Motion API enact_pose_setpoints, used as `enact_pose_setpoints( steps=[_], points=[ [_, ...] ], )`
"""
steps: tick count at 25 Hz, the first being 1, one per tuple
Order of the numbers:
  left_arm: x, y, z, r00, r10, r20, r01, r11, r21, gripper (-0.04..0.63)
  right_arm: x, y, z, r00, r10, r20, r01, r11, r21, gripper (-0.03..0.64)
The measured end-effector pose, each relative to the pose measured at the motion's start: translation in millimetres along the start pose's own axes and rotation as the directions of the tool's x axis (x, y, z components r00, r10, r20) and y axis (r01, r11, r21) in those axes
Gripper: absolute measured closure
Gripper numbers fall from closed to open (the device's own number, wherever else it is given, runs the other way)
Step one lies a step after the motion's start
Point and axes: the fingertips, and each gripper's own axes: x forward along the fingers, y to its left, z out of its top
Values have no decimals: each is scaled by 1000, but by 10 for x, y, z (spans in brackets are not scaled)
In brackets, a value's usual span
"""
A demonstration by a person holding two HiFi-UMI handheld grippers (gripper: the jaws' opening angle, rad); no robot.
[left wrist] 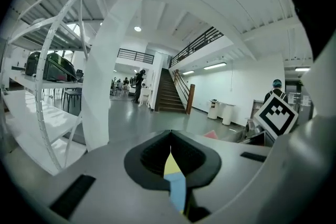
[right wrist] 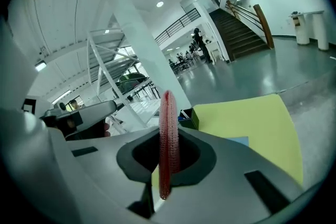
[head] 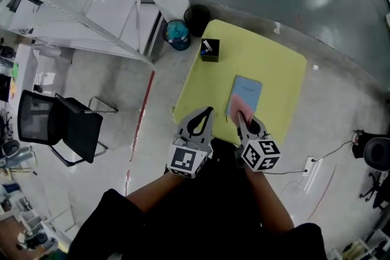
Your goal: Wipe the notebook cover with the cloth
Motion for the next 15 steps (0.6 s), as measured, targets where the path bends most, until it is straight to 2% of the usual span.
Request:
enact_pose_setpoints(
  steps=[6,9,11,15],
  points=[
    [621,60,-217,997,47,-55,-47,999,13,581,623,-601,-52,996,58,-69,-49,991,128,580],
    [840,162,-426,994,76,-82,-84,992,-94,581,996,-816,-220,989,91,-113,-70,982,178,580],
    [965,233,-527,993,98,-73,-108,983,-146,581,1212,-944,-326,985,100,-142,-72,980,187,580],
    [1155,352,-724,989,130,-76,-138,983,-118,581,1547,-1181,-509,980,87,-178,-45,973,226,580]
  ],
)
